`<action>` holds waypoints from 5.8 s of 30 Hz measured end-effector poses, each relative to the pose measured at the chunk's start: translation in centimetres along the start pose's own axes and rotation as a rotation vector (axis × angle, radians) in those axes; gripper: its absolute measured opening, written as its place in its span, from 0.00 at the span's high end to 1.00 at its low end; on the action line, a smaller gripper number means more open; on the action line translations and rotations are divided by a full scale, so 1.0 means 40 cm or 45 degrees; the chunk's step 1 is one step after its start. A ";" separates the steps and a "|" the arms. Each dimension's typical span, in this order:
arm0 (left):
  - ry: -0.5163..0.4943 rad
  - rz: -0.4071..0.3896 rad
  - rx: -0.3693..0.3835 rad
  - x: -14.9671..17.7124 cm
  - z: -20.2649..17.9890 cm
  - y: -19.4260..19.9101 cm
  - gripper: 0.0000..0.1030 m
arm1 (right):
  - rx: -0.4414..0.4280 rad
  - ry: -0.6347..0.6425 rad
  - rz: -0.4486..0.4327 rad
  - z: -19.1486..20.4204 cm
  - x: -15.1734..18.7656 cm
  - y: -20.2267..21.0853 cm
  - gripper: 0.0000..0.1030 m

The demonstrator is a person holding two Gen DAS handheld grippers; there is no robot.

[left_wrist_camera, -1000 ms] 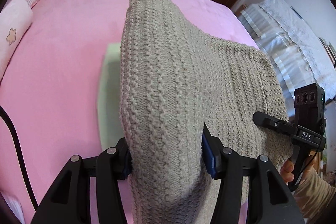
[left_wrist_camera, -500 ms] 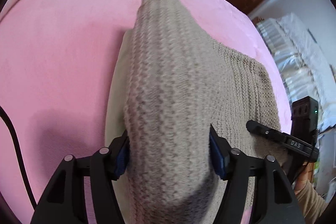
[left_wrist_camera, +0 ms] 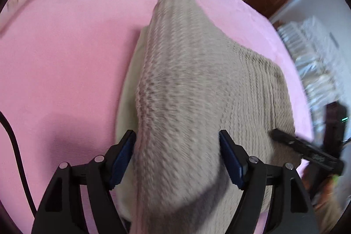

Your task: Fold large clothes

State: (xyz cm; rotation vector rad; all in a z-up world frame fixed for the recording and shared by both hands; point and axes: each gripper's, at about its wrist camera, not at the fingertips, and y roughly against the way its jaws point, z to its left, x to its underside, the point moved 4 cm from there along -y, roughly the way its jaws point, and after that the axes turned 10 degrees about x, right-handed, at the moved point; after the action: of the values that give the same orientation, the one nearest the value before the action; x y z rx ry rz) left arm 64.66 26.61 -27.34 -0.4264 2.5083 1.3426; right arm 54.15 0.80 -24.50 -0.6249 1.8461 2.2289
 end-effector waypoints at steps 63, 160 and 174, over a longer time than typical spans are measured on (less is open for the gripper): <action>-0.118 -0.118 -0.046 0.519 -0.721 0.574 0.38 | 0.095 -0.101 -0.179 -0.094 0.472 0.824 0.79; -0.137 -0.056 -0.423 1.080 -1.065 0.616 0.38 | 0.282 -0.045 -0.153 -0.220 0.948 1.050 0.55; -0.117 -0.040 -0.430 1.068 -1.058 0.601 0.38 | 0.273 -0.041 -0.134 -0.222 0.927 1.025 0.55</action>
State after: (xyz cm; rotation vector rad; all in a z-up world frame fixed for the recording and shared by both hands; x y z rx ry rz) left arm 12.33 -1.79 -1.88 -0.4574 2.1951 1.7375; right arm 6.51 -21.16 -4.96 -0.6267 1.9526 1.9313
